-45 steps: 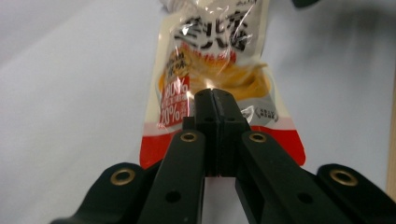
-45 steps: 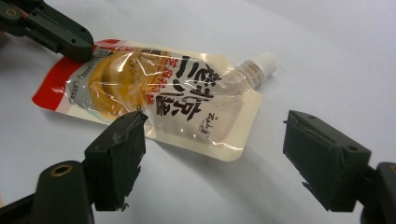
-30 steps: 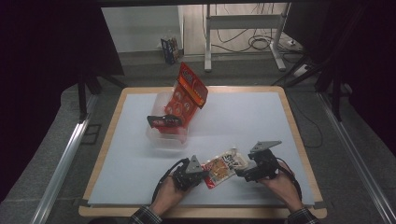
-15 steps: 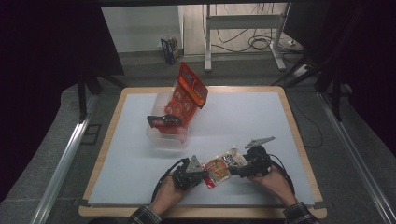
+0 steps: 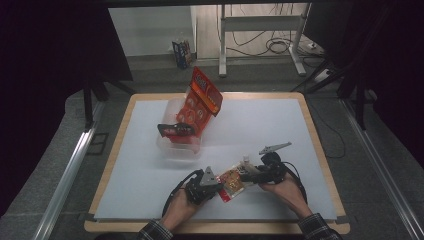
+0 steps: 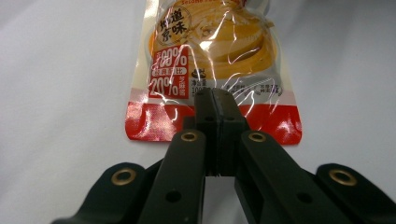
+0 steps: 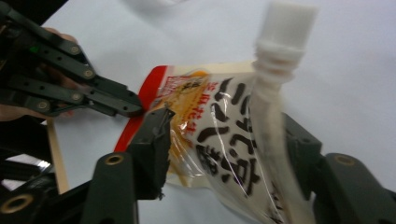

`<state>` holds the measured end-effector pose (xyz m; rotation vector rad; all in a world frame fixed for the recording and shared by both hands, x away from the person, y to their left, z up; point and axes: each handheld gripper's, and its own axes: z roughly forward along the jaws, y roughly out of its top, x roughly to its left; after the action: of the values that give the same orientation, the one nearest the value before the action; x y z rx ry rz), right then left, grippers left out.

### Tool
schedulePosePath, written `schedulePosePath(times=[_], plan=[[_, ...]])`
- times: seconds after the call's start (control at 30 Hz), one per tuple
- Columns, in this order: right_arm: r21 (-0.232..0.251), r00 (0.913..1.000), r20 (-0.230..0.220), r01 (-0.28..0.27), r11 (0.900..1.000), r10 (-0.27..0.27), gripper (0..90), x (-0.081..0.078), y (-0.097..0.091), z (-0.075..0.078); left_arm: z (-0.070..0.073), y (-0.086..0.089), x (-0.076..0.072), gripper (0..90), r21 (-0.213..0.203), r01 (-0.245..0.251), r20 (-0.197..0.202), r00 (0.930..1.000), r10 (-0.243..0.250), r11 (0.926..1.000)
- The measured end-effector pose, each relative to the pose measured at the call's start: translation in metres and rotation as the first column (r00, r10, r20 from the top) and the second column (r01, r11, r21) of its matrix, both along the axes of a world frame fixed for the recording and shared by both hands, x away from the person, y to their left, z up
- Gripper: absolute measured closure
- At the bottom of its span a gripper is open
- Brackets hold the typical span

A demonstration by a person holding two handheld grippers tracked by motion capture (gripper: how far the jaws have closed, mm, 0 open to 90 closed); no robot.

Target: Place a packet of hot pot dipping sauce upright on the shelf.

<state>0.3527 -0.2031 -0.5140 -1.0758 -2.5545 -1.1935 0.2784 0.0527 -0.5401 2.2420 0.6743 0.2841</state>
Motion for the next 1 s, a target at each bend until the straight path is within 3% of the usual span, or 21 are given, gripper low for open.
schedulePosePath(times=[0.13,0.33,0.5,0.63,0.7,0.77,0.83,0.93,1.0], plan=[[-0.039,0.9999,0.007,-0.016,0.9991,0.016,53.9,0.001,0.005,-0.003,0.000,0.001,0.001,90.0,0.007,0.007,-0.001,1.0000,-0.007,0.9999],[-0.010,0.9998,0.016,-0.011,0.9999,0.011,77.9,0.003,0.000,0.000,0.000,0.002,0.001,90.0,-0.007,0.006,-0.005,1.0000,-0.006,1.0000],[-0.009,0.9994,0.019,-0.027,0.9996,0.027,82.8,0.002,0.002,0.006,0.000,0.002,0.001,90.0,-0.022,0.000,-0.013,0.9999,0.000,0.9998],[-0.036,0.9967,0.061,-0.052,0.9980,0.055,85.2,-0.003,0.007,0.017,0.000,0.004,0.001,88.9,-0.014,0.004,-0.001,1.0000,-0.004,0.9999],[-0.044,0.9954,0.074,-0.058,0.9974,0.061,85.5,-0.005,0.008,0.019,0.001,0.004,0.001,77.2,-0.017,0.006,-0.004,1.0000,-0.006,0.9998],[-0.055,0.9917,0.103,-0.071,0.9959,0.077,86.1,-0.007,0.010,0.025,0.005,0.008,0.000,70.0,-0.043,0.009,-0.044,0.9989,-0.011,0.9990],[-0.056,0.9906,0.114,-0.070,0.9959,0.076,86.2,-0.007,0.011,0.027,0.007,0.010,-0.001,65.0,-0.038,0.017,-0.045,0.9988,-0.018,0.9991],[-0.047,0.9863,0.153,-0.056,0.9973,0.063,86.4,-0.004,0.007,0.037,0.016,0.016,-0.006,57.0,-0.079,0.019,-0.040,0.9989,-0.022,0.9967],[-0.046,0.9840,0.170,-0.046,0.9979,0.054,86.5,-0.003,0.006,0.042,0.019,0.020,-0.009,49.4,-0.085,0.021,-0.032,0.9992,-0.023,0.9961]])
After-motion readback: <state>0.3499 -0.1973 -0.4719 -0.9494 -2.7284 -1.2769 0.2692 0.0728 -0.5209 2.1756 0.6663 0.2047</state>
